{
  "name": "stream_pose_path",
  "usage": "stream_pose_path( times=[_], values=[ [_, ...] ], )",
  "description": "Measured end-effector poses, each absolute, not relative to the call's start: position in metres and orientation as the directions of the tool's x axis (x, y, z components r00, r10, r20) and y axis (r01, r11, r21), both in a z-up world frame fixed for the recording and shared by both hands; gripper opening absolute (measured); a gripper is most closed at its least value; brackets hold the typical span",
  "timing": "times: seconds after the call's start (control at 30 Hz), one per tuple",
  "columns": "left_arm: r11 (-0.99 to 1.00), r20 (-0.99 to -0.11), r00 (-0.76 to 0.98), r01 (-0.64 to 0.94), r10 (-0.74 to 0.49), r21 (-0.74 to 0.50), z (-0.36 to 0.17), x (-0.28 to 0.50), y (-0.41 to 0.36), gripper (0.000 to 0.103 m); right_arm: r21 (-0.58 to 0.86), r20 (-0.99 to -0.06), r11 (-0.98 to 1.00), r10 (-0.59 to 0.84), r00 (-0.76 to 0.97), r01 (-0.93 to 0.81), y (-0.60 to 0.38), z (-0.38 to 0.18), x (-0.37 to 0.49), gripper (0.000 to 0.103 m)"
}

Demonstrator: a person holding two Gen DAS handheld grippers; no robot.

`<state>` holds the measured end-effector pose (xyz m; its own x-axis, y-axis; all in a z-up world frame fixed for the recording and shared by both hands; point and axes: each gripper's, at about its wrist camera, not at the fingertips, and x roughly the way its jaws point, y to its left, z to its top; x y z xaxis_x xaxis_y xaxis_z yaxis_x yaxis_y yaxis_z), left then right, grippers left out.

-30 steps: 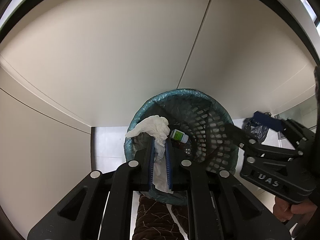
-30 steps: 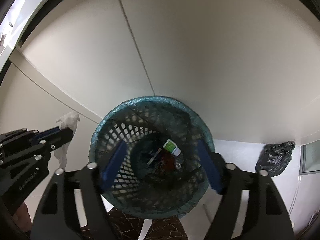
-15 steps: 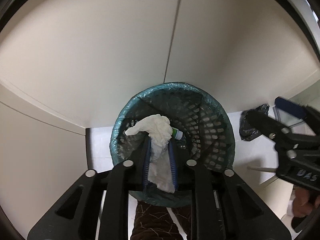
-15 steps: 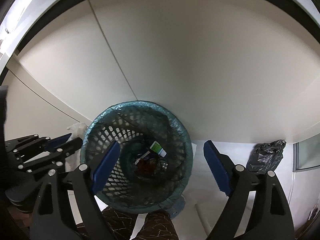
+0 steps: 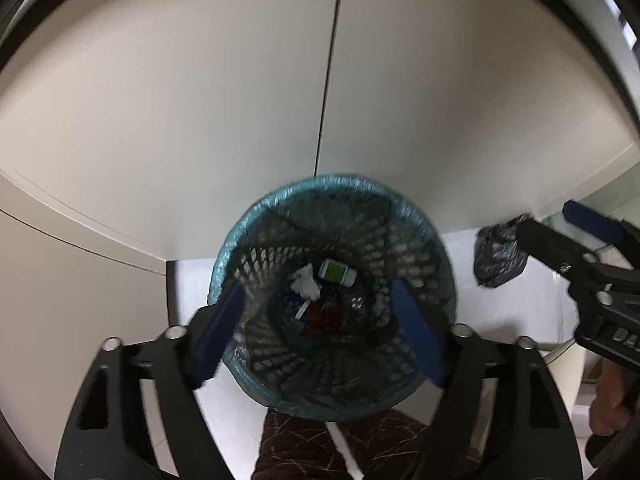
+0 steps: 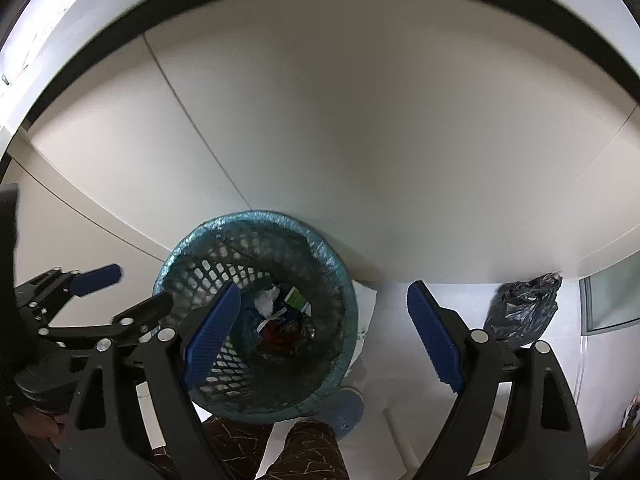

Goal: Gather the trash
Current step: 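Open both tools to drop the tissue and mesh bag into the wastebasket, then raise both open tools back above the counter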

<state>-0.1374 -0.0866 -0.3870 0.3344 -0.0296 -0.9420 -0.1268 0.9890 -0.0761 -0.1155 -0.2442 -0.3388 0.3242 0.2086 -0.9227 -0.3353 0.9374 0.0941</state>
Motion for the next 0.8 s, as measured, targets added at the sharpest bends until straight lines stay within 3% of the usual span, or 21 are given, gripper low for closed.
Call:
stream_pose_path(
  times=[0.13, 0.33, 0.8],
  values=[
    [0.985, -0.931, 0.363, -0.149, -0.032, -0.092, -0.356, -0.133, -0.081, 0.097, 0.078, -0.913, 0.947, 0.193, 0.36, -0.311, -0.25, -0.317, -0.106, 0.09],
    [0.981, -0.919, 0.393, -0.162, -0.032, -0.103, -0.299, -0.118, -0.068, 0.097, 0.015, -0.88, 0.955, 0.154, 0.45, -0.297, -0.254, -0.27, -0.092, 0.094],
    [0.983, -0.884, 0.463, -0.125, -0.059, -0.131, -0.184, -0.052, -0.034, 0.097, 0.07, -0.794, 0.978, 0.173, 0.582, -0.196, -0.24, -0.168, -0.041, 0.094]
  ],
)
